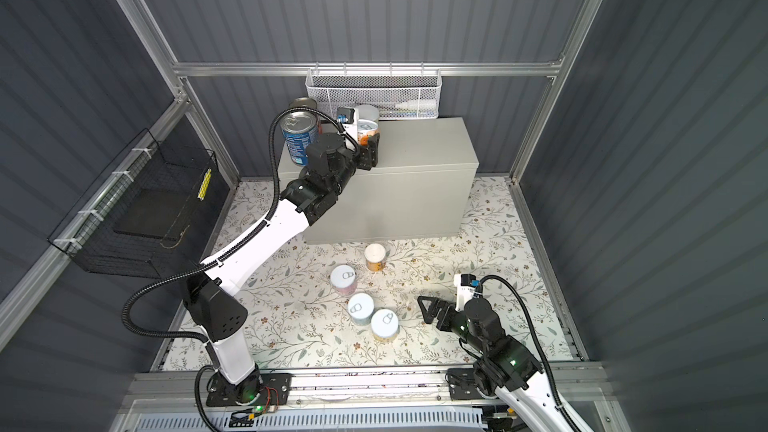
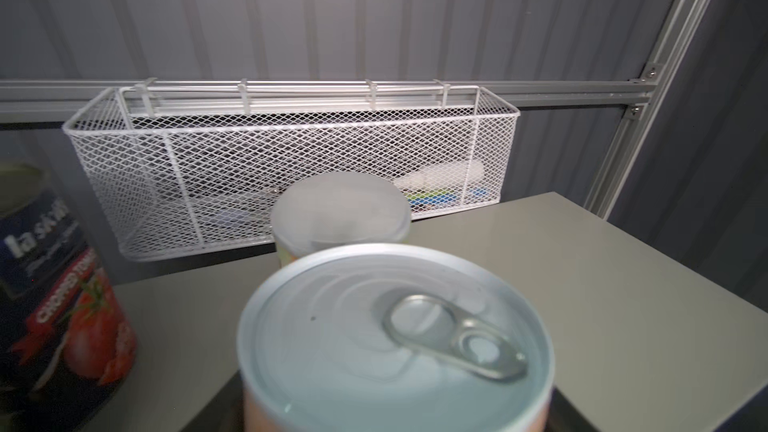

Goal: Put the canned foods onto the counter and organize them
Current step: 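Raise the salmon can with the left gripper up toward the cabinet top, then lower the can onto the cabinet top beside the blue tin with the left gripper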

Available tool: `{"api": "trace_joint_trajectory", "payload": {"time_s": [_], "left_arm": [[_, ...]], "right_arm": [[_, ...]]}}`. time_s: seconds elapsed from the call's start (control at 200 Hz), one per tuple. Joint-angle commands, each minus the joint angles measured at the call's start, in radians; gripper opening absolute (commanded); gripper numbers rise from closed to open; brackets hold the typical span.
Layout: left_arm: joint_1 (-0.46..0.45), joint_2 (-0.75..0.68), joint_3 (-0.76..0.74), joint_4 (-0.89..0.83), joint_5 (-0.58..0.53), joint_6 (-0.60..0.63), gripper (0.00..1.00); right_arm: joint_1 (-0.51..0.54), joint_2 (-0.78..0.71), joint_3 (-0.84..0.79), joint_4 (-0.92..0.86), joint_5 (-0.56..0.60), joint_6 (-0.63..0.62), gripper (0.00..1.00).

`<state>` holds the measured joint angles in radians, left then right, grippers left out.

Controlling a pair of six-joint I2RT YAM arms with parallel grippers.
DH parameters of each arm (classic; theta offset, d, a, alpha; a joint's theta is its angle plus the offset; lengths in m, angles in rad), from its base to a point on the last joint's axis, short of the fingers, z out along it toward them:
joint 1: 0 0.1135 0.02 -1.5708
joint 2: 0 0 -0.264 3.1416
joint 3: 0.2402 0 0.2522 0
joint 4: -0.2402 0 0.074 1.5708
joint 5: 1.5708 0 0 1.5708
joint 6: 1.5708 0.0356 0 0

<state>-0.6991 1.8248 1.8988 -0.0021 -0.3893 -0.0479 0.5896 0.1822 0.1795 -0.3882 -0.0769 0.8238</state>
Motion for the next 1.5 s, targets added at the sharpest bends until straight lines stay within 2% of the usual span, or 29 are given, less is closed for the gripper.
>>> {"api": "trace_joint_trajectory", "payload": {"time_s": [0.0, 0.545, 0.73, 0.86, 0.915, 0.961, 1.021, 1.346, 1.491], "left_arm": [[0.000, -0.007, 0.039, 0.092, -0.041, -0.010, 0.60], [0.021, 0.049, 0.013, 0.125, -0.133, 0.027, 0.62], [0.031, 0.067, 0.020, 0.103, -0.138, 0.025, 0.59], [0.033, 0.064, 0.004, 0.106, -0.151, 0.022, 0.63], [0.035, 0.064, 0.000, 0.106, -0.157, 0.023, 0.68], [0.035, 0.063, -0.002, 0.105, -0.154, 0.029, 0.78], [0.034, 0.060, -0.004, 0.095, -0.137, 0.037, 0.99], [0.030, 0.003, -0.050, 0.039, -0.082, -0.016, 1.00], [0.000, -0.031, -0.079, 0.021, -0.109, 0.000, 1.00]], "right_arm": [[-0.001, 0.000, -0.012, 0.058, -0.032, 0.020, 0.99], [-0.001, 0.051, 0.003, 0.080, -0.047, 0.003, 0.99], [-0.002, 0.063, 0.008, 0.077, -0.049, -0.003, 0.99], [-0.001, 0.078, 0.011, 0.078, -0.053, -0.007, 0.99], [-0.002, 0.083, 0.011, 0.077, -0.055, -0.008, 0.99], [-0.002, 0.085, 0.010, 0.076, -0.055, -0.006, 0.99], [-0.001, 0.086, 0.009, 0.075, -0.057, -0.005, 0.99], [-0.002, 0.085, -0.001, 0.071, -0.034, 0.008, 0.99], [-0.002, 0.082, -0.005, 0.061, -0.034, -0.009, 0.99]]}}
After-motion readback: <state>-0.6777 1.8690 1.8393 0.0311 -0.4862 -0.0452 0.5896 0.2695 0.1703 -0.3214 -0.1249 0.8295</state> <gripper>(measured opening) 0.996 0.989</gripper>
